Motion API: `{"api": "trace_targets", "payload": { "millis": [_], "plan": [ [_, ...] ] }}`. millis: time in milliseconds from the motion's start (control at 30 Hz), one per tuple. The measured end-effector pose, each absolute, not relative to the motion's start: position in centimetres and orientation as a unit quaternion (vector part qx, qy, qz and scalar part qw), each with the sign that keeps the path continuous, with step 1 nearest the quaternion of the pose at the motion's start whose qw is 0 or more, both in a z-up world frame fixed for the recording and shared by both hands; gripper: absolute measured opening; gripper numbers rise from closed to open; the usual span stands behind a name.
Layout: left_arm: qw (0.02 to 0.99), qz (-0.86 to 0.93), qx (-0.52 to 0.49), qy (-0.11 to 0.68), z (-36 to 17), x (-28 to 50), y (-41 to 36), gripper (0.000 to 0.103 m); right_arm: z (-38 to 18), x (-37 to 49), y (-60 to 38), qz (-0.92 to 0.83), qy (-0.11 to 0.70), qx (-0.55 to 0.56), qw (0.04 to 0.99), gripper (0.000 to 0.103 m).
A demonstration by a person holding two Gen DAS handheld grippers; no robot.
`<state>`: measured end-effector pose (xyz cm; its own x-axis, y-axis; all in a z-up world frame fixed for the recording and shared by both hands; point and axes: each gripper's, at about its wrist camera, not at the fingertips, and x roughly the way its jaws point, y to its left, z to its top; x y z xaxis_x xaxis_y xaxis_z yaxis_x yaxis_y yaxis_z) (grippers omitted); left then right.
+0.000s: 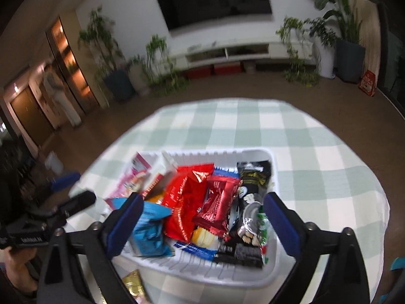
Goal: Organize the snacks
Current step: 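Withdraw both grippers from the tray toward the gold wrapper and clear pack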
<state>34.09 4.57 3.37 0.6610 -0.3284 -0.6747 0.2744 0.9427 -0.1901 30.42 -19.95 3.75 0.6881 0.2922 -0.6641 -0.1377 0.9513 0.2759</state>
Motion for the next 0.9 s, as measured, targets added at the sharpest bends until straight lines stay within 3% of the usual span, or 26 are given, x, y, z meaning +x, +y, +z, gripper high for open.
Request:
{"api": "trace_targets", "payload": {
  "millis": [267,467,900],
  "plan": [
    [0.925,-0.186,-0.014,0.332,3.2,24.5,2.9,0.102,3.3,21.1,-20.8,0.150,0.329,0.143,0.921,0.103],
    [0.909,-0.178,-0.004,0.376,0.0,19.5,1.7,0.103,0.1,16.7,-20.5,0.156,0.342,0.143,0.915,0.103],
    [0.900,-0.127,0.061,0.412,-4.2,18.0,0.7,0.102,-1.9,15.5,-18.0,0.158,0.361,0.062,0.917,0.103]
  ]
}}
